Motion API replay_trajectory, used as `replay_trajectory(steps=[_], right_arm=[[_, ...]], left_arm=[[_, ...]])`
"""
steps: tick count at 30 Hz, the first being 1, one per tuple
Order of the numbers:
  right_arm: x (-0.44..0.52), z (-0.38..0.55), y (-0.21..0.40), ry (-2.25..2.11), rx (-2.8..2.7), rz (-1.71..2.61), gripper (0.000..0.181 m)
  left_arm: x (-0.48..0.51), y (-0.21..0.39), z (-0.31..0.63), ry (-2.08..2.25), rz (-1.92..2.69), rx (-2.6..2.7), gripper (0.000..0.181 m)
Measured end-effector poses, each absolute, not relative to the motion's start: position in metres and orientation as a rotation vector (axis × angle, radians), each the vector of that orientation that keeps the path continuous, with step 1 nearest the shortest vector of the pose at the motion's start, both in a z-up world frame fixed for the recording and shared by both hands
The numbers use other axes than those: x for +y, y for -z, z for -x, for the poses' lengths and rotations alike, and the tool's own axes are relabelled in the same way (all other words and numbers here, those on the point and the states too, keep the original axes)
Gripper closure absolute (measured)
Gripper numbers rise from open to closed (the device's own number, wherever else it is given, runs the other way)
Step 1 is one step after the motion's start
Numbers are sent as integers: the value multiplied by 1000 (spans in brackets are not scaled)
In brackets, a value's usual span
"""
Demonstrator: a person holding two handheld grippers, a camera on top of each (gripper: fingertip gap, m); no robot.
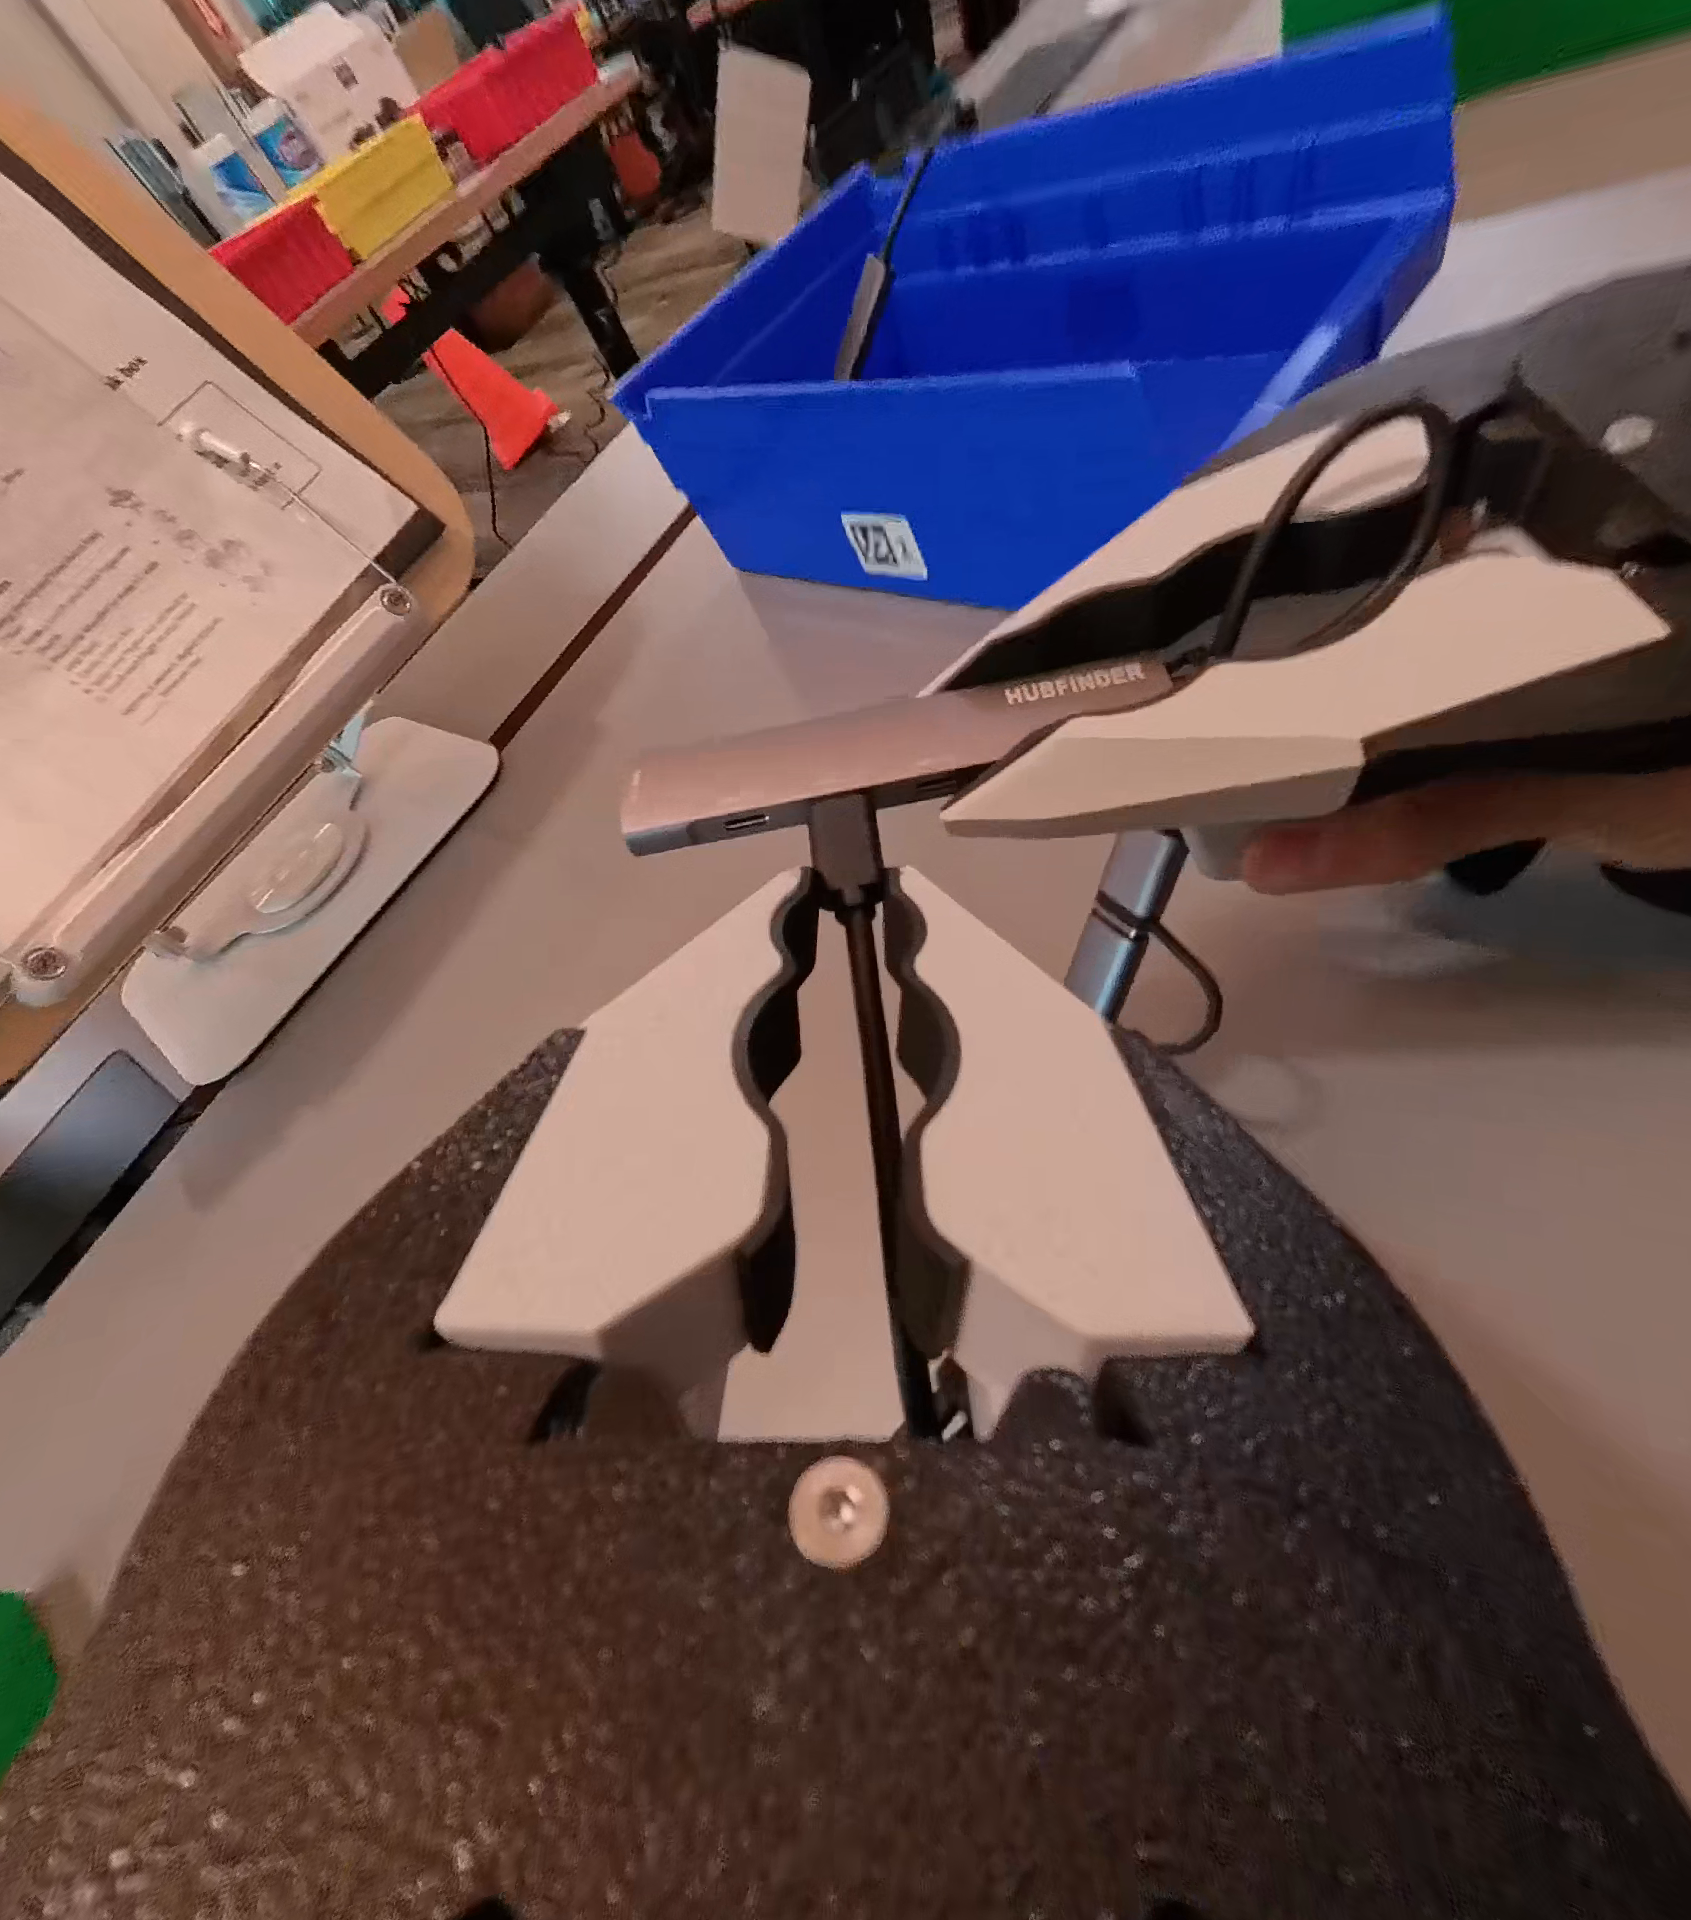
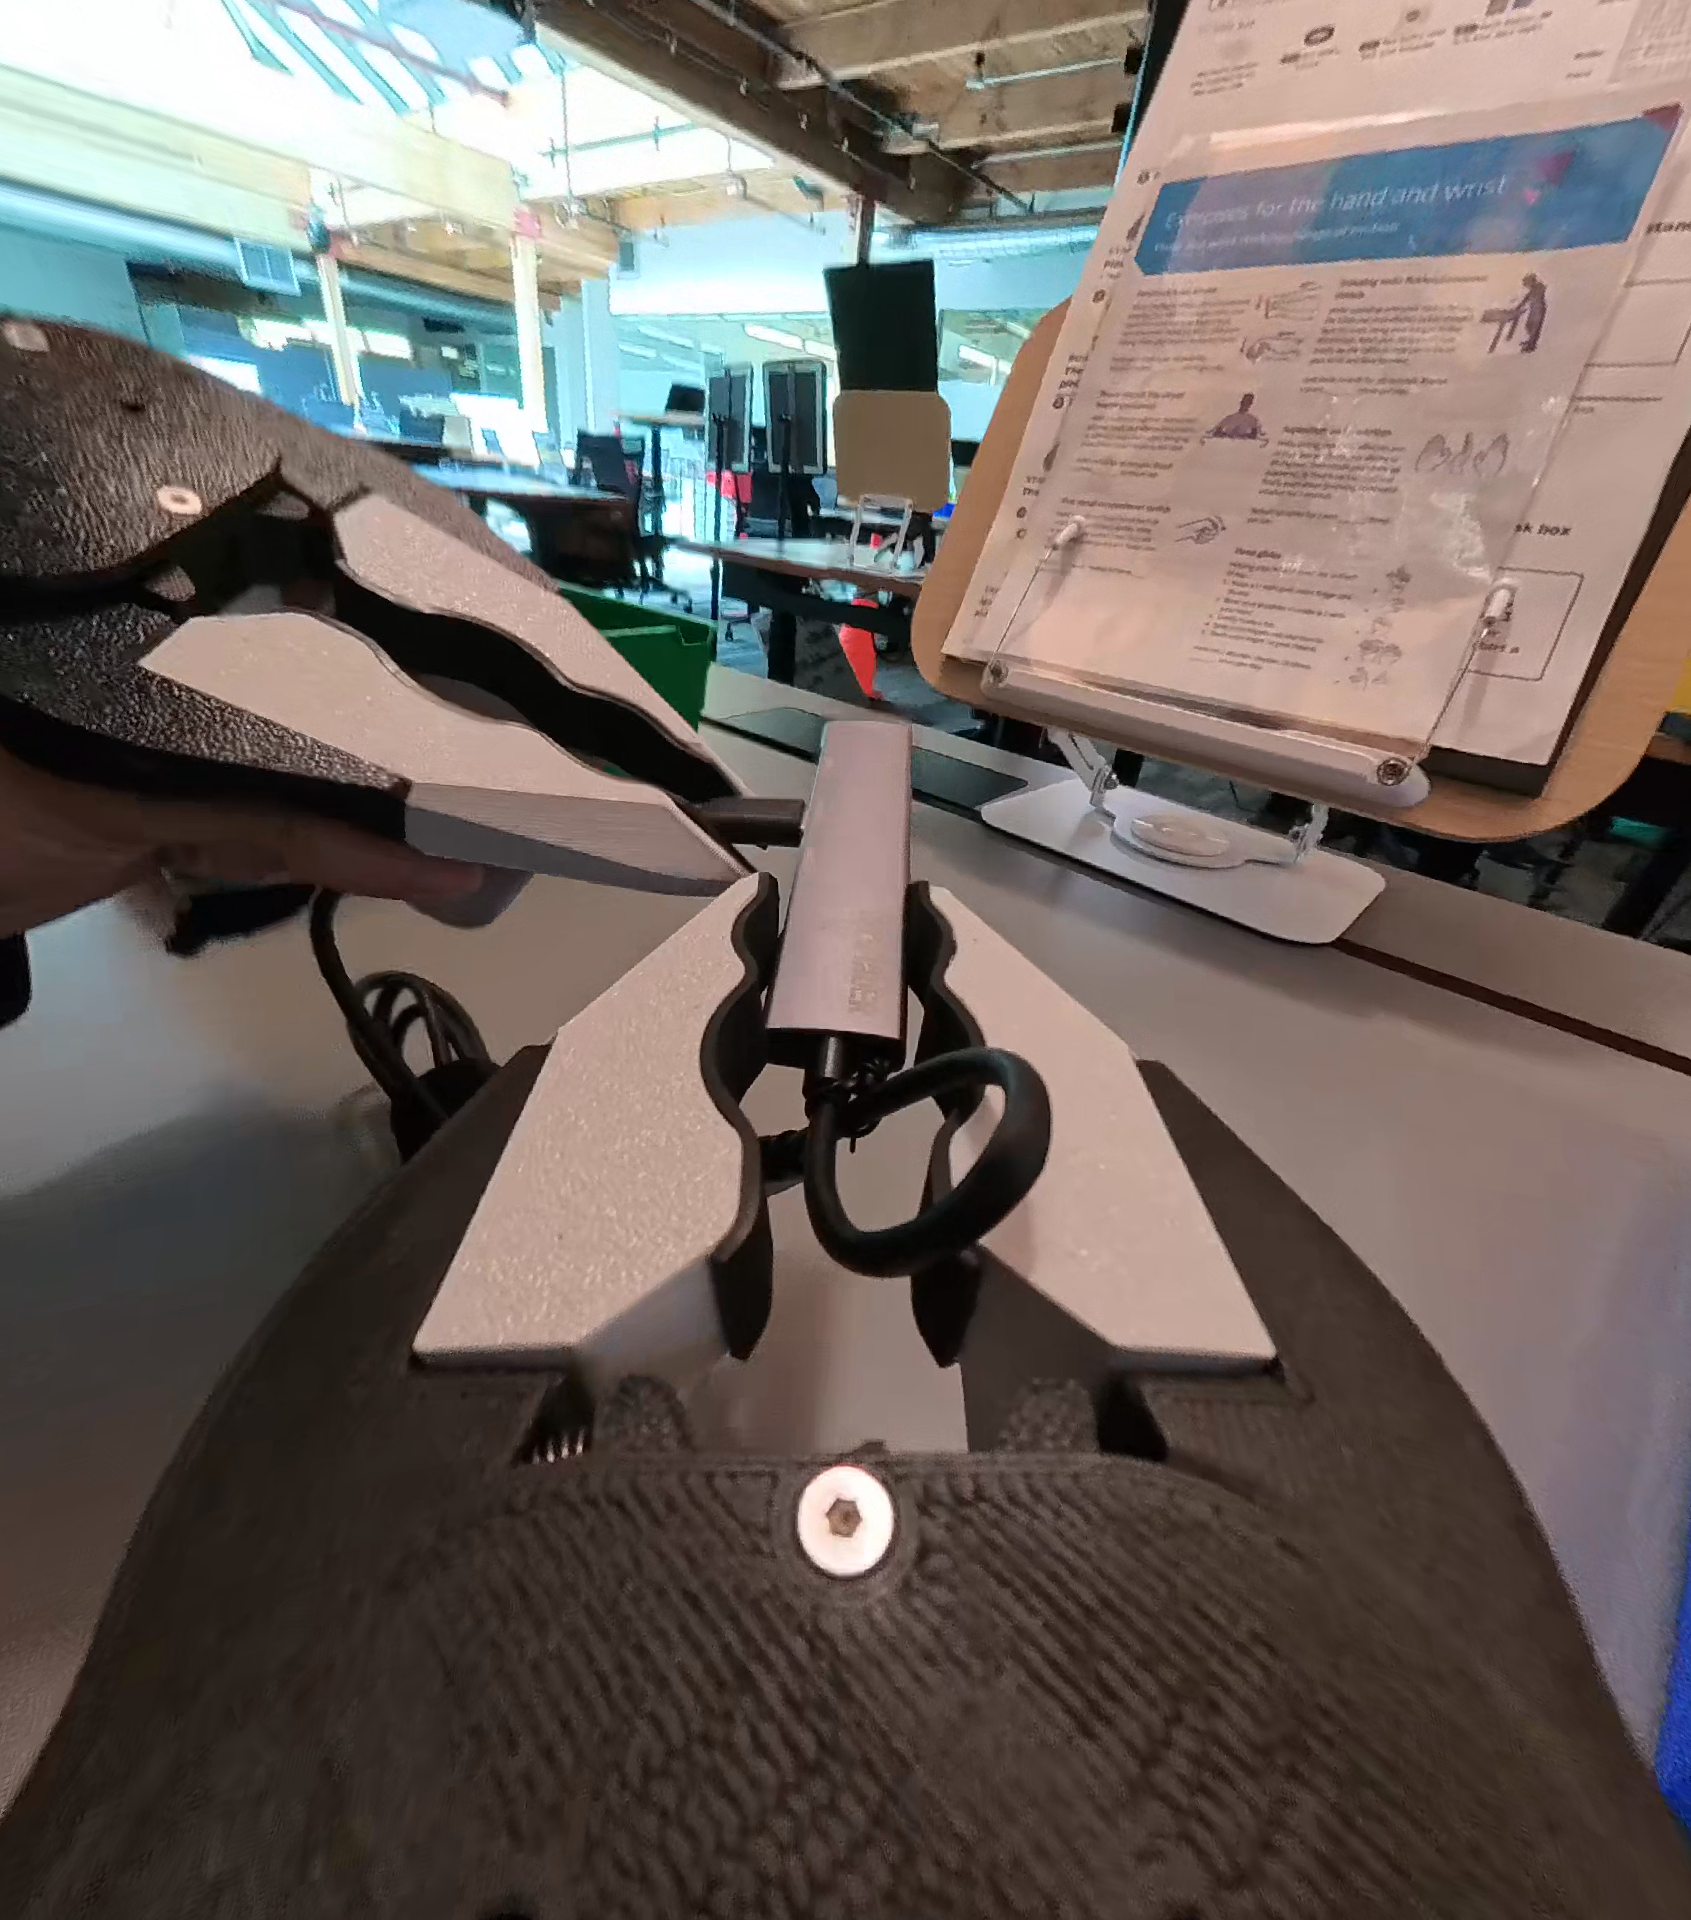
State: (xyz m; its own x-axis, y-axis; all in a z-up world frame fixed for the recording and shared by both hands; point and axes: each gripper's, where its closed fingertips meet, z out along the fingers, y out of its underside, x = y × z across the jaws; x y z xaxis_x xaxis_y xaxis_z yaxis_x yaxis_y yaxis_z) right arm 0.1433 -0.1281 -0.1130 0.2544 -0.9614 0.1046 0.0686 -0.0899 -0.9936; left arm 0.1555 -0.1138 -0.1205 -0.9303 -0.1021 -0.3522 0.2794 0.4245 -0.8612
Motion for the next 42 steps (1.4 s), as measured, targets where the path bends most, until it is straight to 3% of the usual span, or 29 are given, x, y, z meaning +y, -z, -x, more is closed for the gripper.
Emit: replay_trajectory(steps=[10,17,23,30,34,42], right_arm=[[-129,-135,95,1312,813,1325,158],[-133,-135,94,1384,811,1345,158],[-136,-137,98,1348,850,1338,158],[-139,-139,100,1342,868,1337,158],[-139,-140,102,1332,879,1335,158],[-138,-143,106,1327,886,1353,158]], left_arm=[[-116,108,-150,1668,-185,2085,171],[-80,65,-149,1809,-39,2113,156],[31,44,-248,1317,342,2177,153],[178,116,-327,621,716,2531,146],[176,161,-325,652,852,2729,145],[191,223,-324,228,941,2849,141]])
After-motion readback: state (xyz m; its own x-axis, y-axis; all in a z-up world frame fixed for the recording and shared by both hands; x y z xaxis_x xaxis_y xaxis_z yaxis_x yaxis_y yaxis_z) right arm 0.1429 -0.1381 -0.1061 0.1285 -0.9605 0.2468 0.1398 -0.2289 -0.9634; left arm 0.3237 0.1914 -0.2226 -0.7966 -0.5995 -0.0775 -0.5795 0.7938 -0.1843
